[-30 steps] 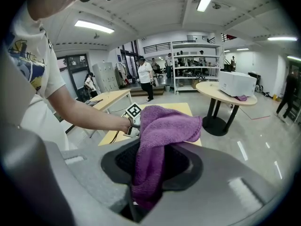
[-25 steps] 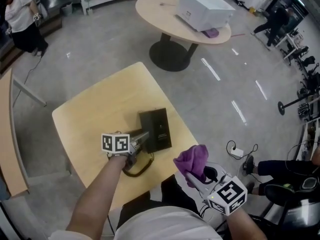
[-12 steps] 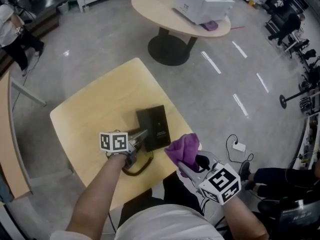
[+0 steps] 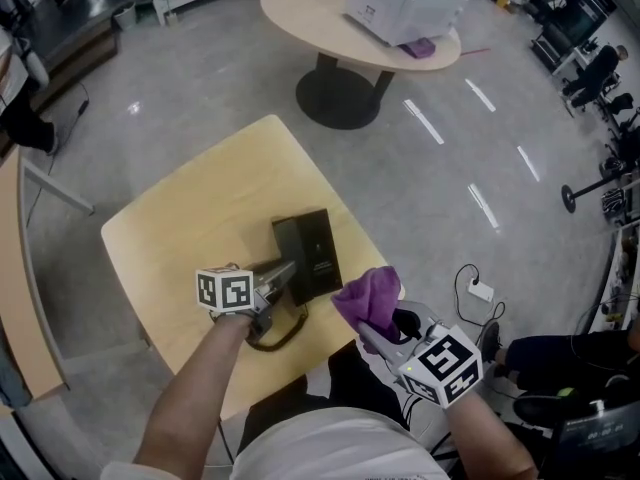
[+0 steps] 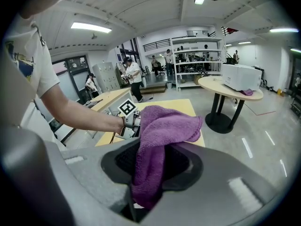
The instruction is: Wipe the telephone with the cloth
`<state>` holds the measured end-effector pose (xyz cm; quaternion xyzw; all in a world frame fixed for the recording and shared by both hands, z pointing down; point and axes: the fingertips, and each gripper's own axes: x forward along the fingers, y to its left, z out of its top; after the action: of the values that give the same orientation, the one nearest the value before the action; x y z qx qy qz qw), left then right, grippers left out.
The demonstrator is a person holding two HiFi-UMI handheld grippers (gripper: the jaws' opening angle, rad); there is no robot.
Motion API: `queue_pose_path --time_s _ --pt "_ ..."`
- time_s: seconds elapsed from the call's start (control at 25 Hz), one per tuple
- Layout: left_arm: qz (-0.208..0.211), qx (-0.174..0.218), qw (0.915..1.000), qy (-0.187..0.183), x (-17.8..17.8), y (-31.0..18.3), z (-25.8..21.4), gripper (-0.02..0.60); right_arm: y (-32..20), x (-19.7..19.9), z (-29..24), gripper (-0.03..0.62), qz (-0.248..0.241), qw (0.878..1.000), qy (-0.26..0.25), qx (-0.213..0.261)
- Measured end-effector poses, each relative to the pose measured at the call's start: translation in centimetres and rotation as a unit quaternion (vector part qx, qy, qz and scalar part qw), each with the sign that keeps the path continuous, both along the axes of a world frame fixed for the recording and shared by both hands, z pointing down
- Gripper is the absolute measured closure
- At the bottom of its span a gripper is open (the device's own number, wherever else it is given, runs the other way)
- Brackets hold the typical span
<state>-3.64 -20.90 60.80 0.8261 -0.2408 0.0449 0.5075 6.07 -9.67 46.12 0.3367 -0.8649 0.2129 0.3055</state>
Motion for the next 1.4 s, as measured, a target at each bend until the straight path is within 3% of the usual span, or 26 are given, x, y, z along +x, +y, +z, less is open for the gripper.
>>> queue_pose_path --time_s 0.36,0.68,1.16,1.4 --pt "-0.017 0.011 0.9983 0.055 -1.3 0.3 -2.6 0.495 -0.1 0.1 -0.2 0.480 0.003 1.000 -0.004 0.007" --pt "0.003 0.053 0.9937 0.098 -3.1 3.0 -10.3 0.495 -0.9 -1.3 -2.8 0.480 -0.008 0.999 -0.015 0.040" --pt "0.007 0.128 0.9872 0.095 -5.5 7.0 -18.5 0.495 -4.7 -9.3 -11.8 0.480 -0.071 0.984 -0.060 0.152" --pt "-0.003 0.130 0.9872 0.092 -5.5 8.3 -19.5 0.495 -6.3 -12.6 -13.8 0.480 -0.078 0.979 -0.053 0.180"
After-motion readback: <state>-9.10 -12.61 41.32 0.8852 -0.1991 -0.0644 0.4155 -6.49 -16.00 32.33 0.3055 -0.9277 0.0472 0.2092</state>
